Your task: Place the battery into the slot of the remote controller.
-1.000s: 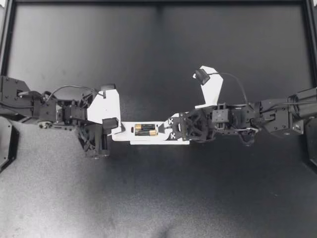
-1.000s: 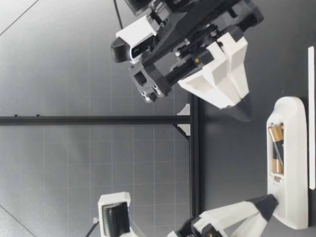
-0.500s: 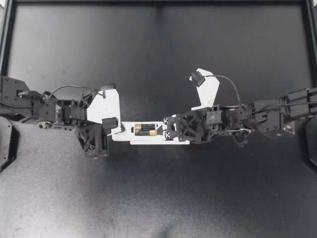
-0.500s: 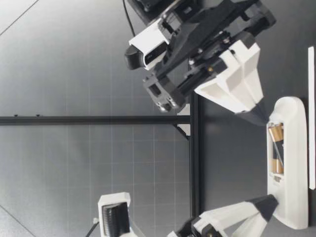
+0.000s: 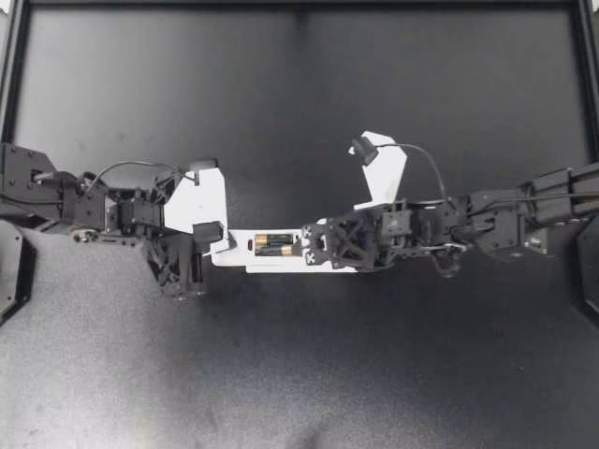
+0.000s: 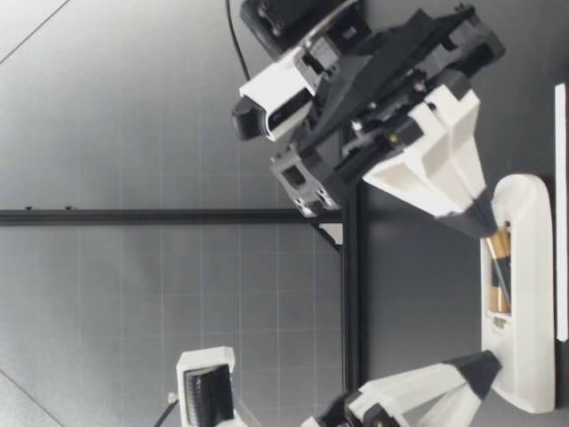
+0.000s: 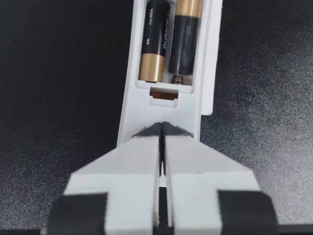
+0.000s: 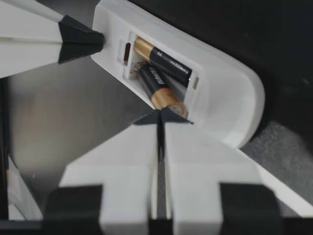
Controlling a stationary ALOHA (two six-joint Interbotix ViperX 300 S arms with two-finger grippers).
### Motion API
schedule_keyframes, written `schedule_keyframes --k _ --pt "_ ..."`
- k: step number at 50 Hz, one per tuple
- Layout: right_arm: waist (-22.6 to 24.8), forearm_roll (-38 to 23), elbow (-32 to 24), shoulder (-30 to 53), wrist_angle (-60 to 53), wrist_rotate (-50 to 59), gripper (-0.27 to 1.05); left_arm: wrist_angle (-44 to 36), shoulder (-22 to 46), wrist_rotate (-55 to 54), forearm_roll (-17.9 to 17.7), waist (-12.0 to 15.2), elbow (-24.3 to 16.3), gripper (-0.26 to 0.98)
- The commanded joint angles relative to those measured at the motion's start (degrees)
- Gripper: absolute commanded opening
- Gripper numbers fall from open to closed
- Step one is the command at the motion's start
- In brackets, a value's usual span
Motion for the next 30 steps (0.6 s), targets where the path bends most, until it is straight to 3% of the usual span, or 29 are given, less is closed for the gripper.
schedule_keyframes --k 1,16,30 --pt "-0.4 -0.8 -1.7 -0.2 -0.1 -0.1 -0.13 0.3 -0.4 0.1 0.0 0.2 -0.2 -0.18" --pt "-0.5 -1.9 -2.9 0.5 1.5 -0.2 -0.13 0.3 -0.4 0.1 -0.1 0.2 -0.1 -0.18" --pt "-0.8 -5.4 -1.8 -4.0 5.5 -2.5 -0.13 -0.1 -1.6 0.0 -0.1 0.2 -1.8 -0.18"
